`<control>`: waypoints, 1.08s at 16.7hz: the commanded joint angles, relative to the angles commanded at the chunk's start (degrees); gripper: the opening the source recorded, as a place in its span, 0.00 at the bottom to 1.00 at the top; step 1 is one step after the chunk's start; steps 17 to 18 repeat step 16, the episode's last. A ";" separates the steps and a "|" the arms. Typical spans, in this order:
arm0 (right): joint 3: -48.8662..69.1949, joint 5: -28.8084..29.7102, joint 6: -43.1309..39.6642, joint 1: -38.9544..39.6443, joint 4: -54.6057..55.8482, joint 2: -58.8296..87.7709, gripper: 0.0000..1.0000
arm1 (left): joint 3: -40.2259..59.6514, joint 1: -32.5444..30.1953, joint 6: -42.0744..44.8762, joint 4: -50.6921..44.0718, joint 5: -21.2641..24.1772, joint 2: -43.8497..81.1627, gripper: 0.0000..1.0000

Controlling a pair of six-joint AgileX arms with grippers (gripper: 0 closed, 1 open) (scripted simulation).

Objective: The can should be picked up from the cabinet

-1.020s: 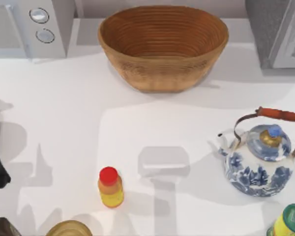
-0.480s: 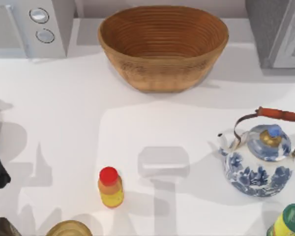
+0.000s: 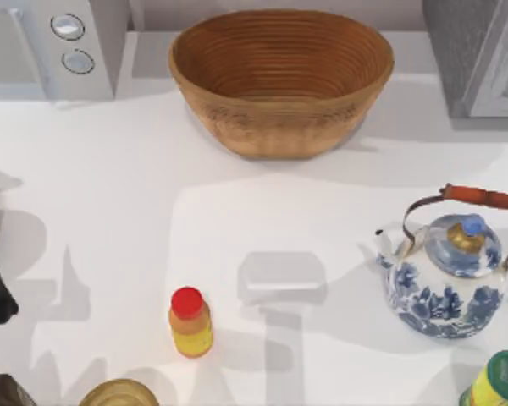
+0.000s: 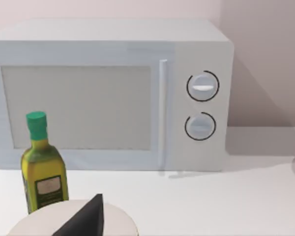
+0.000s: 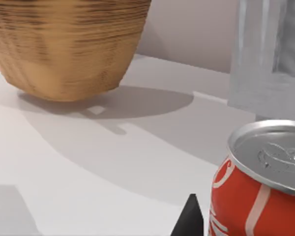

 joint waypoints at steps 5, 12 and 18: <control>0.00 0.00 0.00 0.00 0.00 0.00 0.60 | 0.00 0.00 0.00 0.00 0.00 0.00 1.00; 0.00 0.00 0.00 0.00 0.00 0.00 1.00 | 0.00 0.00 0.00 0.00 0.00 0.00 1.00; 0.00 0.00 0.00 0.00 0.00 0.00 1.00 | 0.00 0.00 0.00 0.00 0.00 0.00 1.00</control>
